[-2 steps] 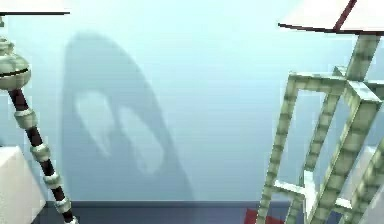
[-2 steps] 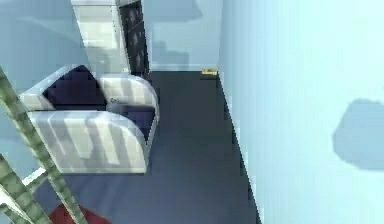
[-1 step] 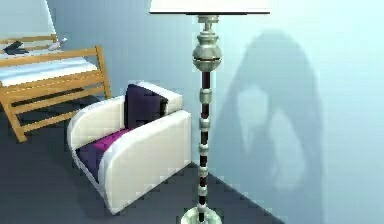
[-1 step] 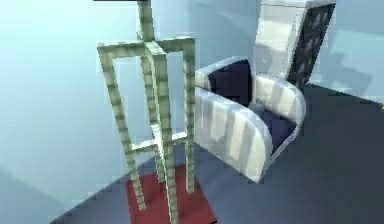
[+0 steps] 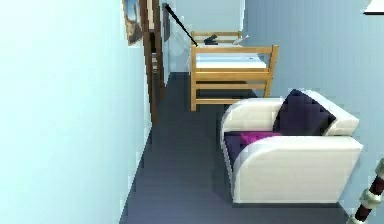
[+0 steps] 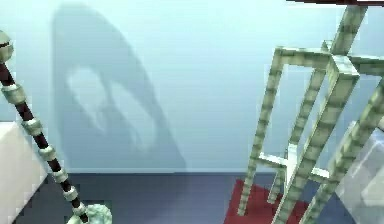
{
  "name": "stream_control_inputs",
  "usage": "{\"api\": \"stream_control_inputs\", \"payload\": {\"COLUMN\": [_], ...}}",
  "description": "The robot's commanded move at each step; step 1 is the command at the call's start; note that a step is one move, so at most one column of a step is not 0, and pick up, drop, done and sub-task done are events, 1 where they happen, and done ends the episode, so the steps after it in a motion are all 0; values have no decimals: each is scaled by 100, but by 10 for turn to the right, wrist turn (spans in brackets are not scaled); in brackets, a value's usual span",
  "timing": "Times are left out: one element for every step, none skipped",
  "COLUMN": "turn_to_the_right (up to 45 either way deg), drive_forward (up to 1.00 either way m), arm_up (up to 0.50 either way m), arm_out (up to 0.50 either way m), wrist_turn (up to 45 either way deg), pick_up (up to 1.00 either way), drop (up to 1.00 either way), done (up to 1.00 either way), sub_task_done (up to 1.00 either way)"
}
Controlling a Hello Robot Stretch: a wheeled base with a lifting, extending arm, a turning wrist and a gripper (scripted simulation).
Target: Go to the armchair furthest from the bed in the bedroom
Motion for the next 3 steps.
{"api": "stream_control_inputs", "payload": {"turn_to_the_right": [0,0,0], "drive_forward": [60,45,100], "arm_up": [0,0,0], "arm_out": [0,0,0], "wrist_turn": [0,0,0], "pick_up": [0,0,0], "drop": [0,0,0], "done": [0,0,0], "sub_task_done": [0,0,0]}}
